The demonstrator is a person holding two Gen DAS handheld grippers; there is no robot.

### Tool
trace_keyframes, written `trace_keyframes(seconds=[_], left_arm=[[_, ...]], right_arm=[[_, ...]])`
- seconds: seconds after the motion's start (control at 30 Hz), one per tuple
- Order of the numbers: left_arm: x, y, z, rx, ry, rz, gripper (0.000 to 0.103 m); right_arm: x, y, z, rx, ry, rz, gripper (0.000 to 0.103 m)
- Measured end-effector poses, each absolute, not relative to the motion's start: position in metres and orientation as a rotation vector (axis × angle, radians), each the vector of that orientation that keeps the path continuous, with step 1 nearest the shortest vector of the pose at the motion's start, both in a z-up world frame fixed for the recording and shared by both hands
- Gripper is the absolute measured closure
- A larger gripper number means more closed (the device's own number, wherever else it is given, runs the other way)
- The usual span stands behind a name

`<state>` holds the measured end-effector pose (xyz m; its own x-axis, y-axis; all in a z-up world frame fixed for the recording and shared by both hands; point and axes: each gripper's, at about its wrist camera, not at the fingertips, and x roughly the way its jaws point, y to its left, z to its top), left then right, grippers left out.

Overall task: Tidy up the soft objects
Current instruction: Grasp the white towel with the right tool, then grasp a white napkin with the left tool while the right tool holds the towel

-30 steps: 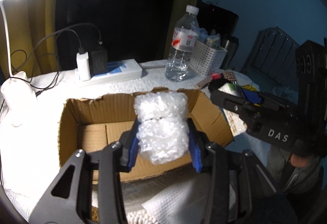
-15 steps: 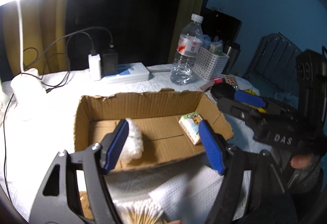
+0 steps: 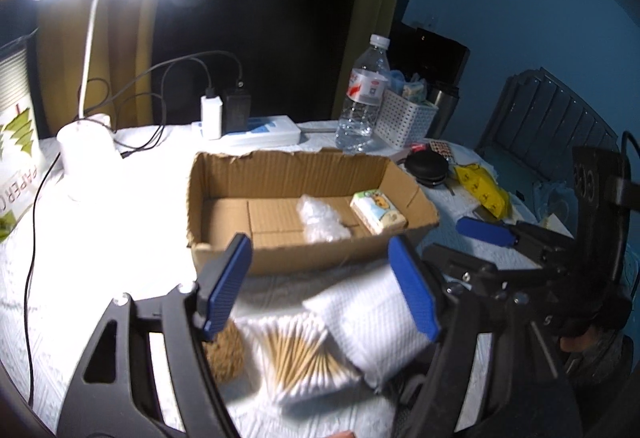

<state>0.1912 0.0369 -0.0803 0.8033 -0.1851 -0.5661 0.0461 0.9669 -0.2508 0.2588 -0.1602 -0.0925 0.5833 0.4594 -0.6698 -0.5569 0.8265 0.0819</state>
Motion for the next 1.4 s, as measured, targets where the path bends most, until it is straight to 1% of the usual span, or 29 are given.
trace_keyframes(seconds=[0.3, 0.57, 0.6, 0.63, 0.67, 0.7, 0.77, 0.8, 0.83, 0.87, 1.17, 1.4], left_arm=[[0.163, 0.050, -0.100, -0.252, 0.653, -0.107, 0.030], [0.151, 0.064, -0.110, -0.270, 0.664, -0.089, 0.030], [0.150, 0.064, -0.110, -0.271, 0.665, -0.088, 0.030], [0.149, 0.065, -0.111, -0.272, 0.667, -0.087, 0.030], [0.147, 0.065, -0.111, -0.272, 0.668, -0.085, 0.030], [0.147, 0.066, -0.111, -0.273, 0.670, -0.085, 0.030], [0.146, 0.065, -0.112, -0.272, 0.672, -0.084, 0.030], [0.145, 0.064, -0.112, -0.269, 0.673, -0.083, 0.030], [0.144, 0.063, -0.111, -0.266, 0.673, -0.084, 0.030], [0.143, 0.061, -0.111, -0.262, 0.674, -0.085, 0.030], [0.146, 0.041, -0.108, -0.226, 0.688, -0.099, 0.030], [0.156, 0.011, -0.110, -0.184, 0.715, -0.130, 0.030]], right_arm=[[0.237, -0.144, -0.122, -0.176, 0.816, 0.625, 0.029], [0.225, -0.122, -0.141, -0.284, 0.824, 0.566, 0.029], [0.223, -0.121, -0.142, -0.292, 0.817, 0.562, 0.031], [0.221, -0.119, -0.143, -0.301, 0.812, 0.561, 0.038], [0.220, -0.119, -0.144, -0.314, 0.811, 0.557, 0.049], [0.219, -0.118, -0.144, -0.325, 0.807, 0.555, 0.053], [0.217, -0.119, -0.142, -0.329, 0.798, 0.562, 0.071], [0.215, -0.121, -0.139, -0.316, 0.790, 0.575, 0.076], [0.215, -0.123, -0.137, -0.309, 0.784, 0.580, 0.084], [0.213, -0.126, -0.133, -0.300, 0.772, 0.580, 0.087], [0.208, -0.164, -0.092, -0.163, 0.676, 0.606, 0.087], [0.211, -0.205, -0.080, -0.109, 0.640, 0.563, 0.087]])
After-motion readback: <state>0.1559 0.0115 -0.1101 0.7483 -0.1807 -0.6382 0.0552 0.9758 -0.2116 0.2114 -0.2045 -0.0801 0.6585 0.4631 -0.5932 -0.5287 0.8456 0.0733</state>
